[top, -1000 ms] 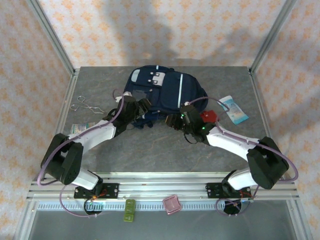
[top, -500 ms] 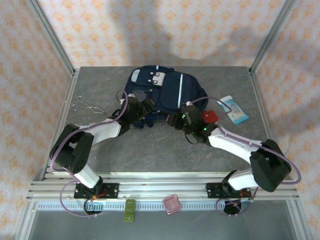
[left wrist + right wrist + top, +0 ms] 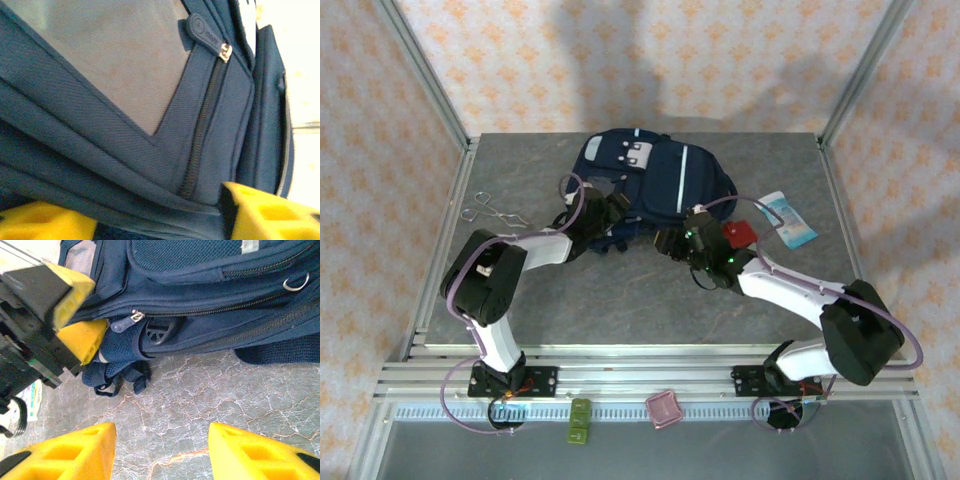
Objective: Pack books, pencil case, and school supplies into a backpack
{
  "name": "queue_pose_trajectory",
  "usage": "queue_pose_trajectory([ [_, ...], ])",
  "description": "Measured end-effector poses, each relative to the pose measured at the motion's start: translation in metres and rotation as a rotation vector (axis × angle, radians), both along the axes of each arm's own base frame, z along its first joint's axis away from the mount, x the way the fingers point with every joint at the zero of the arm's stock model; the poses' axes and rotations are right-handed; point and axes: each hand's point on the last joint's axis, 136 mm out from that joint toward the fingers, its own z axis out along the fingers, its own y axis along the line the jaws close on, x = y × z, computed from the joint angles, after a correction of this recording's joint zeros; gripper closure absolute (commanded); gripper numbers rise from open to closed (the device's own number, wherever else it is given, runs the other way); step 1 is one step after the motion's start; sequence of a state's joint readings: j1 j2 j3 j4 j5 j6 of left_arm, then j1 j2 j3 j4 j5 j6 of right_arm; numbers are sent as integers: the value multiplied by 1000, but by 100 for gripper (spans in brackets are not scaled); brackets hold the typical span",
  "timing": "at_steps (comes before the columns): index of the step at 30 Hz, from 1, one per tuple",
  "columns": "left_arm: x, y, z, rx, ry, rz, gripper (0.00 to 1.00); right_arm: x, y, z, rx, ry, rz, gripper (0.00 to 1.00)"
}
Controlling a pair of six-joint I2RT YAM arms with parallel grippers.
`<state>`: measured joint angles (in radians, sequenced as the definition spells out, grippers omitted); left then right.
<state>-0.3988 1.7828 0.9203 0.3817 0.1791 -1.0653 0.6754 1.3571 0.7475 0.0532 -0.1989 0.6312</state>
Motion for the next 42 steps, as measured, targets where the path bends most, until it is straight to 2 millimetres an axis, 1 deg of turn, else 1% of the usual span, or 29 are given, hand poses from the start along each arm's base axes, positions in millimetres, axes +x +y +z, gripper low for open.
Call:
queue_pose_trajectory([
  [1,1,2,-2,-1,6,4,73,0,0,0,0,0,0,49],
  [2,1,3,-3,-4,11,7,76,0,0,0,0,0,1,49],
  [4,2,3,-3,-13,15,0,85,-1,1,0,1,1,4,49],
  [6,4,3,0,-20,18,-3,98,-1,2,-2,-2,5,7,49],
  [7,4,2,2,-21,21,-10,100,-1,3,-4,-5,10,12,49],
  [11,6,-1,14,-24,19,-24,100,2,9,-14,-24,32,25,49],
  [13,5,-2,19,-30,17,-31,100,7,15,-14,-25,34,33,49],
  [17,3,-4,28,-58,13,-47,100,22,31,-2,-11,21,50,49],
  [21,-1,-5,40,-98,5,-52,100,43,50,11,0,12,52,57],
  [23,-4,-5,45,-114,1,-54,100,54,58,12,0,15,51,58],
  [25,-9,-5,50,-129,-1,-53,100,63,66,9,-8,25,50,58],
  [28,-16,-8,56,-140,-7,-61,100,73,72,-3,-31,46,44,60],
  [31,-19,-11,54,-143,-1,-67,100,81,74,-17,-69,70,26,61],
  [35,-21,-10,51,-152,10,-60,100,87,74,-26,-106,87,-8,69],
  [37,-21,-10,52,-155,11,-59,100,90,74,-27,-117,89,-30,75],
  [42,-20,-10,52,-156,8,-59,100,92,72,-31,-144,101,-69,82],
])
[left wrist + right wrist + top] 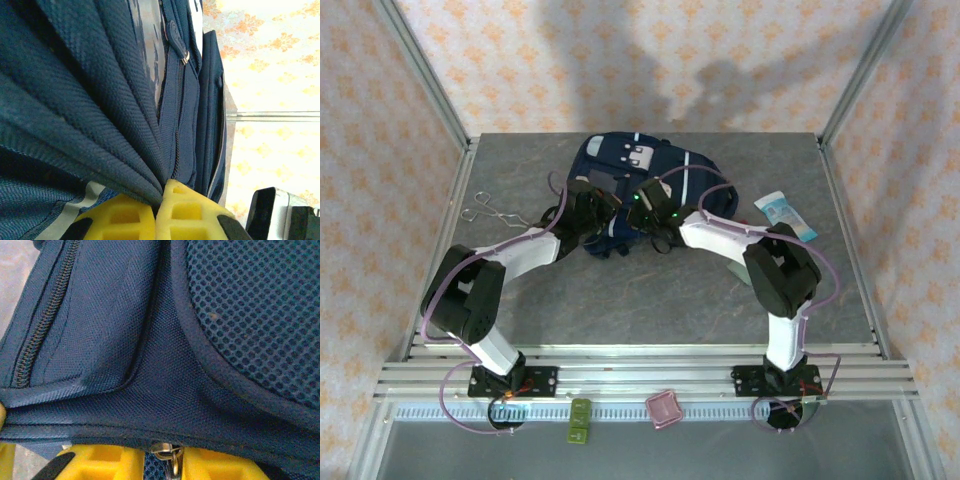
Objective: Pack books, pencil case, and school supplies into a backpack
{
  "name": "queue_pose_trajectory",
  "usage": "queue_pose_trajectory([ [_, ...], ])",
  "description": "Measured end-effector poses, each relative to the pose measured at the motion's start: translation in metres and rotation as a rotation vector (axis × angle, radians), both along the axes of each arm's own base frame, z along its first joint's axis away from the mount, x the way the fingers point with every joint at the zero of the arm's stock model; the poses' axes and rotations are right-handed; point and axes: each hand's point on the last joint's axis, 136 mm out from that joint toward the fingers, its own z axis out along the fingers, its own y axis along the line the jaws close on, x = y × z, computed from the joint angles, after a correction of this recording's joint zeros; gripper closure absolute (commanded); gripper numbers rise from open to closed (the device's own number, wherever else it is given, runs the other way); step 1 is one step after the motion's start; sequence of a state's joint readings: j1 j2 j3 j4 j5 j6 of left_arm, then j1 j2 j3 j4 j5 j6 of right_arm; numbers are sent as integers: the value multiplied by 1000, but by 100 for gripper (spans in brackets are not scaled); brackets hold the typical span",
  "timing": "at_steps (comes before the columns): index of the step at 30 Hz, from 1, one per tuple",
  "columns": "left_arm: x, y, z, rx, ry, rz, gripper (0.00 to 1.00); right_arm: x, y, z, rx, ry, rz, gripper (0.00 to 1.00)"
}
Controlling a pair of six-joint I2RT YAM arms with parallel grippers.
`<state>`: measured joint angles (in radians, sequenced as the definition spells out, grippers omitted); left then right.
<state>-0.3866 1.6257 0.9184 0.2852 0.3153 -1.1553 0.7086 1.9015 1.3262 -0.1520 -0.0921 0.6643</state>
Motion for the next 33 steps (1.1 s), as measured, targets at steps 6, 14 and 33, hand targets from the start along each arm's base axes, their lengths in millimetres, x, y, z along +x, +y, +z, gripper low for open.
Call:
queue_pose_trajectory([
  [6,-1,-2,1,-5,-1,-11,100,-4,-8,-1,-16,-4,-20,98],
  [14,-3,-8,2,-7,-7,-27,100,-7,-15,0,-67,3,-11,96],
  [33,-3,-8,2,9,-20,-45,100,-4,-19,1,-246,87,49,86],
])
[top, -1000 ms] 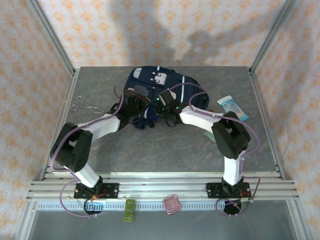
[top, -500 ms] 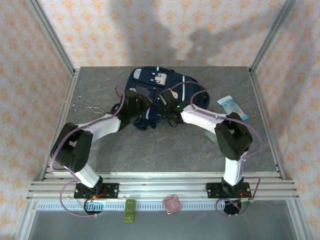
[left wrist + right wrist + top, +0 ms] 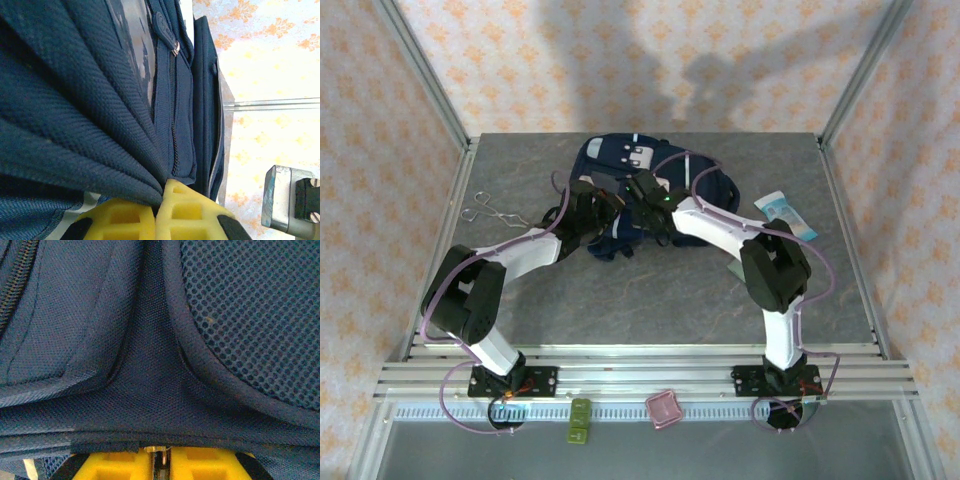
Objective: Pack books, pencil case, and school supplies into a backpack
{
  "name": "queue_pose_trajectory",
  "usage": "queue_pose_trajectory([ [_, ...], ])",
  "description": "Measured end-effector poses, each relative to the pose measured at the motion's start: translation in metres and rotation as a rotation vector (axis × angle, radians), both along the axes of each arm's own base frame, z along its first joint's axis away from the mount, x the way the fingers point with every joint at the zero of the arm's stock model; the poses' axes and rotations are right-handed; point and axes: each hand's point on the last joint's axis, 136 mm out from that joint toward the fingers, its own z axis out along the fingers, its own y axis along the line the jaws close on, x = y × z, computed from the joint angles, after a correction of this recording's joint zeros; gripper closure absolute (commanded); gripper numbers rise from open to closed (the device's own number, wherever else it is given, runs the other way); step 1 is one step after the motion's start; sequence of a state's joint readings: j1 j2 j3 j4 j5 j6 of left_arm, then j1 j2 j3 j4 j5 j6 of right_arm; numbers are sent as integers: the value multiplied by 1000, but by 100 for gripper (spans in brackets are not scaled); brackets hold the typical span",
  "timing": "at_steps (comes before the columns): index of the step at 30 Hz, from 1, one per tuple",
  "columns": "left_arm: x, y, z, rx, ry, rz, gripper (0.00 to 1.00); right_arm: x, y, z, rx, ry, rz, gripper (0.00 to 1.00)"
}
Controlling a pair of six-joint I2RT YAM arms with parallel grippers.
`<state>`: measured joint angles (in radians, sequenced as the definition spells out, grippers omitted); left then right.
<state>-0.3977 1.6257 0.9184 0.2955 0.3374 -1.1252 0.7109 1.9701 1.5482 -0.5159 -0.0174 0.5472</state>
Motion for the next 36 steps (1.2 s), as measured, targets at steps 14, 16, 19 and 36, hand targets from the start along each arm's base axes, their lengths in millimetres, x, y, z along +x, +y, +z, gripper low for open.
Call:
queue_pose_trajectory([
  [14,0,-1,0,-2,1,-3,100,-1,-1,1,-23,-3,-3,84],
  [16,0,-1,0,-2,1,-3,100,-1,-2,0,-24,-2,-5,91],
  [19,0,-1,0,-3,0,-3,100,-1,-3,0,-28,0,-8,93],
  [36,-2,-4,0,-8,4,-19,100,-11,-10,4,-58,53,35,99],
])
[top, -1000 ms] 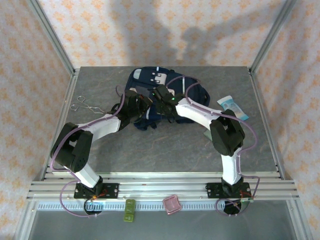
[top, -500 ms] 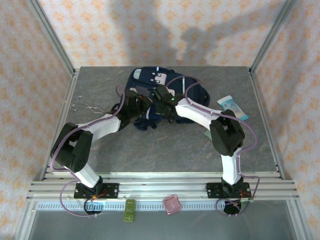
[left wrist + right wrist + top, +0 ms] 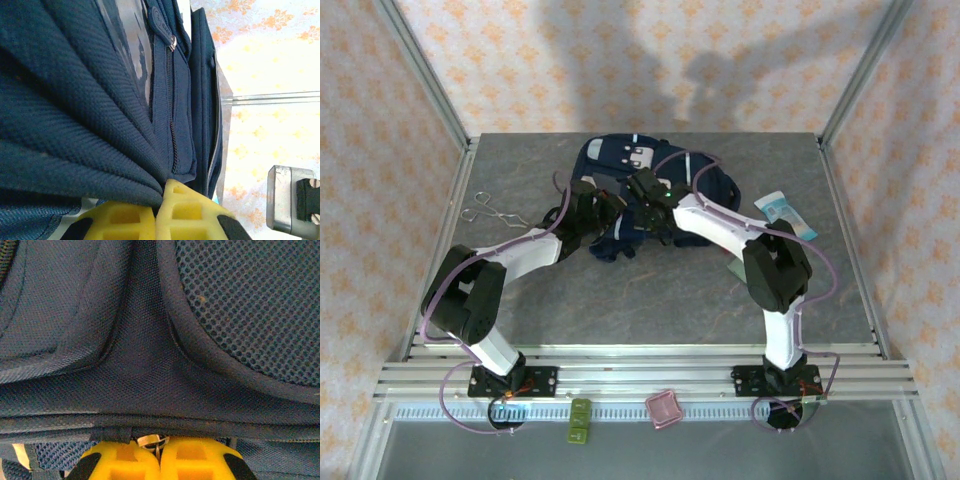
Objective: Pack books, pencil case, and school supplies into a backpack
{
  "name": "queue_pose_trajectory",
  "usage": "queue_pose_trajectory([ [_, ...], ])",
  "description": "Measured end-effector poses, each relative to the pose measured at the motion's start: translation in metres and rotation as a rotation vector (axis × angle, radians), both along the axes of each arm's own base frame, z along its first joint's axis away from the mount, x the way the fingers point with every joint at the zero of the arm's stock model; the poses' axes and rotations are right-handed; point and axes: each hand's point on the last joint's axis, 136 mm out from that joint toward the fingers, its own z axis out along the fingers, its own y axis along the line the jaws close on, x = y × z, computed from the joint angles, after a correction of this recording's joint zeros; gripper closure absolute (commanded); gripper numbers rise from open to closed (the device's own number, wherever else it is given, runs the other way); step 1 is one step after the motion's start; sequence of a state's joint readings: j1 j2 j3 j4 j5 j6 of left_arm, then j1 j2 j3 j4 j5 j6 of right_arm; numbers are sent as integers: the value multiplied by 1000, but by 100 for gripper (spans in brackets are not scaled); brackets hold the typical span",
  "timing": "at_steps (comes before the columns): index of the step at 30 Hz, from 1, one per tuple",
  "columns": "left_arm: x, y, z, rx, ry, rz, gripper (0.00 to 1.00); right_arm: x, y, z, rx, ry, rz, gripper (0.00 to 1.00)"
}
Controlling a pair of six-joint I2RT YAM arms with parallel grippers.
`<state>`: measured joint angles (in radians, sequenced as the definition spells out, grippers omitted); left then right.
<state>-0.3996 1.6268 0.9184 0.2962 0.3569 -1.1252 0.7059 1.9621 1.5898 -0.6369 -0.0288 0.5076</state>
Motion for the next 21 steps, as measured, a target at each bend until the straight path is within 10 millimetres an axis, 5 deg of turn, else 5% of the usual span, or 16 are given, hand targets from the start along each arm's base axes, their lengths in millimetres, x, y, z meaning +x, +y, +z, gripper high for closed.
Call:
queue_pose_trajectory([
  [3,0,-1,1,-3,-5,-2,100,0,0,7,-1,12,12,81],
  [9,0,-1,1,-3,-4,-2,100,0,1,9,2,11,21,76],
  [16,1,-1,-1,-2,-1,-2,100,3,1,7,0,6,12,81],
  [21,1,-1,-4,1,5,-2,100,3,1,2,-5,15,10,99],
])
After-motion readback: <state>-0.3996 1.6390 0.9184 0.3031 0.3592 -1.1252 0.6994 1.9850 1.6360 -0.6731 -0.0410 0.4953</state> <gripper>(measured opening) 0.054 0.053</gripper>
